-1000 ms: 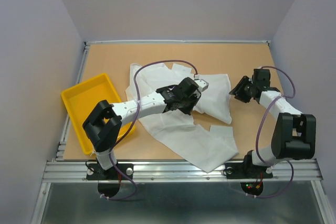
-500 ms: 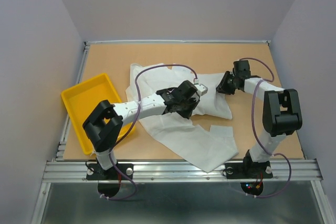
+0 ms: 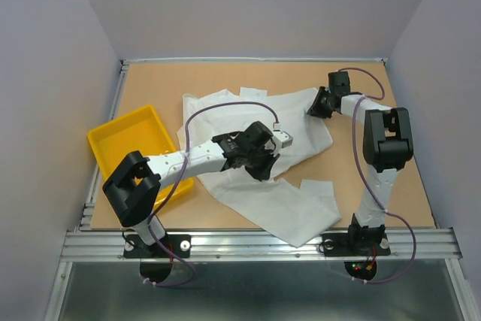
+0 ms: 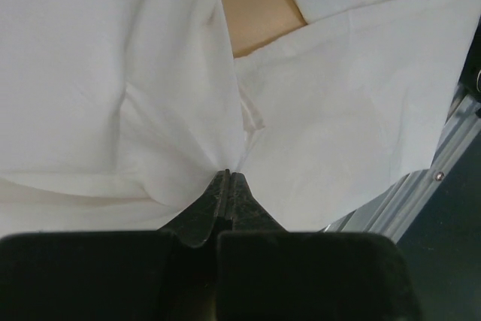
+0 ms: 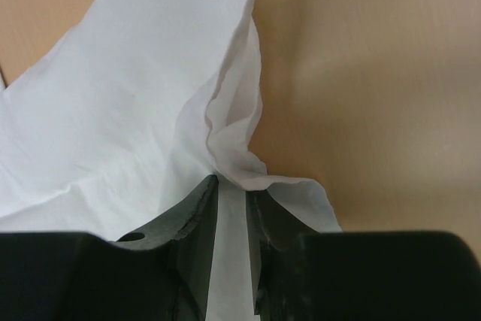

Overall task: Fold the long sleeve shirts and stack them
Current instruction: Flatten the shirt out

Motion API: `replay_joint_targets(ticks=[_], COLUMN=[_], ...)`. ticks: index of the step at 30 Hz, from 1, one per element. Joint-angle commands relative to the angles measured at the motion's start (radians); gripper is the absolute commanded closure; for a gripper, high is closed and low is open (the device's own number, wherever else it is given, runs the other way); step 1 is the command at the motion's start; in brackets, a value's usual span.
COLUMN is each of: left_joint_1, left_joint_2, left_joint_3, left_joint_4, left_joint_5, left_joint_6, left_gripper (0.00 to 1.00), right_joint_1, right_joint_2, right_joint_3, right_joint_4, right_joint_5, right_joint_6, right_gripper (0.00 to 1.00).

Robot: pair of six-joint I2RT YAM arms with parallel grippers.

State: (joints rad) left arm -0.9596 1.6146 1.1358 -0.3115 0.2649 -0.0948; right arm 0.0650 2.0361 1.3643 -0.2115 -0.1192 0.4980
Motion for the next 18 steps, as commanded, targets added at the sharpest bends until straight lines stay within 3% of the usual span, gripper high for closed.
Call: replay_joint_targets(ticks=[1, 8, 13, 18], left_joint_1=[0.002, 0.08, 0.116, 0.122], left_joint_2=[-0.058, -0.159, -0.131, -0.015], left_joint_3=[-0.033, -0.03, 0.016, 0.068], left_joint_4=[-0.014, 0.093, 0.1, 0.078], left_joint_5=[0.114, 0.278, 0.162, 0.128], left_joint_6=[0.047, 0.029, -0.002, -0.048], left_gripper=[1.0, 1.0, 1.0, 1.0], right_joint_1=[-0.01, -0.011, -0.011, -0.004], right_joint_2=[0.049, -0.002, -0.124, -0.373], right_joint_3=[0.134, 0.24, 0.173, -0.092], right_joint_4=[-0.064, -0.14, -0.169, -0.169], right_joint_5=[0.105, 0.179, 0.162, 0.067], right_joint_6=[-0.053, -0.116, -0.108, -0.078], right_gripper=[0.72, 0.69, 0.5, 0.32])
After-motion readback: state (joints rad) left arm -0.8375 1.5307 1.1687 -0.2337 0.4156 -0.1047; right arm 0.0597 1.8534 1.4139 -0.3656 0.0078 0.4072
